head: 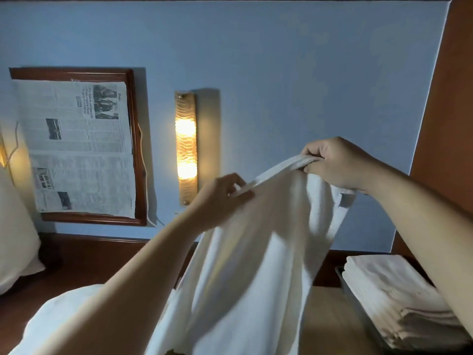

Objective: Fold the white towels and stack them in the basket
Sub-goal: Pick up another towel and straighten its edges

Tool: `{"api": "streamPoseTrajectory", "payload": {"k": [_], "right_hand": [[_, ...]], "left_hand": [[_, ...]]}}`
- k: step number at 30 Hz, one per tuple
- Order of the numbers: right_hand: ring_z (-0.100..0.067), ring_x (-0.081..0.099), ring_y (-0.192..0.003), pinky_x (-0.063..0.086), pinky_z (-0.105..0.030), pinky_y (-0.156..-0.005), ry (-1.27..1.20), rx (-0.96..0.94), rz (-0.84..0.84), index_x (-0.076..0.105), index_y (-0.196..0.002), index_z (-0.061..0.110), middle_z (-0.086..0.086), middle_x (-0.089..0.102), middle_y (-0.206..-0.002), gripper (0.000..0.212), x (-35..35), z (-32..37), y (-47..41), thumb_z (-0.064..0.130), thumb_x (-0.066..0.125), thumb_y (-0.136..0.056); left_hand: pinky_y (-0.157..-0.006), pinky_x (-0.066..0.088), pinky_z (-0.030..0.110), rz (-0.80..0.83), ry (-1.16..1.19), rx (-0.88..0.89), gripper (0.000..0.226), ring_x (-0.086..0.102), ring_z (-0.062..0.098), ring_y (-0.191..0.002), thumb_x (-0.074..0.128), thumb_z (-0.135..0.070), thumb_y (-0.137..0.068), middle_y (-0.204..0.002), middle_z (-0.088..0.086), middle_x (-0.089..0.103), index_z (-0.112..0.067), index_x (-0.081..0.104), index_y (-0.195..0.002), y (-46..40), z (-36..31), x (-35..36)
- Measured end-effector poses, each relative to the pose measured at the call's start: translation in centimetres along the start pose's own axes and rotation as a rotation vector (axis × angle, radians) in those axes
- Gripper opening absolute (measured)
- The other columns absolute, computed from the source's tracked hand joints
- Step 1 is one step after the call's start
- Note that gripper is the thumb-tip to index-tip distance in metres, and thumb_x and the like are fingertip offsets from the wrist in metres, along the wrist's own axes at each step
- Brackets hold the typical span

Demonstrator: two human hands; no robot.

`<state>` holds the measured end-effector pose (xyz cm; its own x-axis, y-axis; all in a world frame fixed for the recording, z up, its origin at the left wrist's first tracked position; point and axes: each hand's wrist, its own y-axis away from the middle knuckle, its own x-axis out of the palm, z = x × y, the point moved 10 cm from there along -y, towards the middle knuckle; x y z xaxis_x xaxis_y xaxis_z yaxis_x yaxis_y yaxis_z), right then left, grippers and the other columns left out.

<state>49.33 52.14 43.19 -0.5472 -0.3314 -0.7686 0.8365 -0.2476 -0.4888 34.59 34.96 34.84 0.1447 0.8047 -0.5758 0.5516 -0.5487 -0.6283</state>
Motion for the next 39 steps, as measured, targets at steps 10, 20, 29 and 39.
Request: {"api": "streamPoseTrajectory", "payload": {"k": [10, 20, 29, 39], "right_hand": [[-0.022, 0.067, -0.082, 0.048, -0.031, -0.071, 0.040, 0.100, 0.007, 0.073, -0.081, 0.022, -0.001, 0.074, -0.083, 0.009, 0.1, -4.2, 0.4, 0.022, 0.071, -0.090], [-0.004, 0.068, -0.093, 0.049, -0.026, -0.075, -0.072, -0.022, 0.265, 0.067, -0.102, 0.044, 0.017, 0.072, -0.095, 0.017, 8.6, 0.3, 0.2, 0.044, 0.078, -0.090], [-0.008, 0.041, -0.046, 0.035, -0.029, -0.054, -0.010, 0.042, -0.100, 0.069, -0.077, 0.018, 0.007, 0.047, -0.053, 0.021, 0.2, -3.9, -0.8, 0.033, 0.071, -0.091], [-0.013, 0.067, -0.099, 0.059, -0.036, -0.078, 0.207, 0.152, 0.304, 0.061, -0.117, 0.051, 0.011, 0.069, -0.097, 0.049, 8.4, -6.6, 1.4, 0.060, 0.081, -0.073]], "left_hand": [[-0.058, 0.036, 0.030, -0.146, 0.089, -0.483, 0.035, 0.055, 0.022, -0.069, 0.050, -0.032, -0.108, -0.072, 0.005, 0.061, -0.008, 0.057, -0.083, 8.6, 14.2, 5.1], [-0.058, 0.038, 0.011, -0.091, -0.037, 0.219, 0.016, 0.055, -0.003, -0.065, 0.054, -0.029, -0.107, -0.066, -0.013, 0.058, -0.020, 0.066, -0.103, -1.2, -7.0, -0.2], [-0.051, 0.036, 0.031, 0.038, -0.034, -0.101, 0.043, 0.044, 0.006, -0.050, 0.070, -0.056, -0.091, -0.057, -0.008, 0.052, -0.019, 0.059, -0.074, 2.9, 6.7, 4.4], [-0.058, 0.042, 0.019, -0.019, -0.016, -0.076, 0.019, 0.059, 0.003, -0.065, 0.061, -0.021, -0.101, -0.077, -0.016, 0.067, -0.039, 0.068, -0.099, 2.1, 5.3, 4.1]]}}
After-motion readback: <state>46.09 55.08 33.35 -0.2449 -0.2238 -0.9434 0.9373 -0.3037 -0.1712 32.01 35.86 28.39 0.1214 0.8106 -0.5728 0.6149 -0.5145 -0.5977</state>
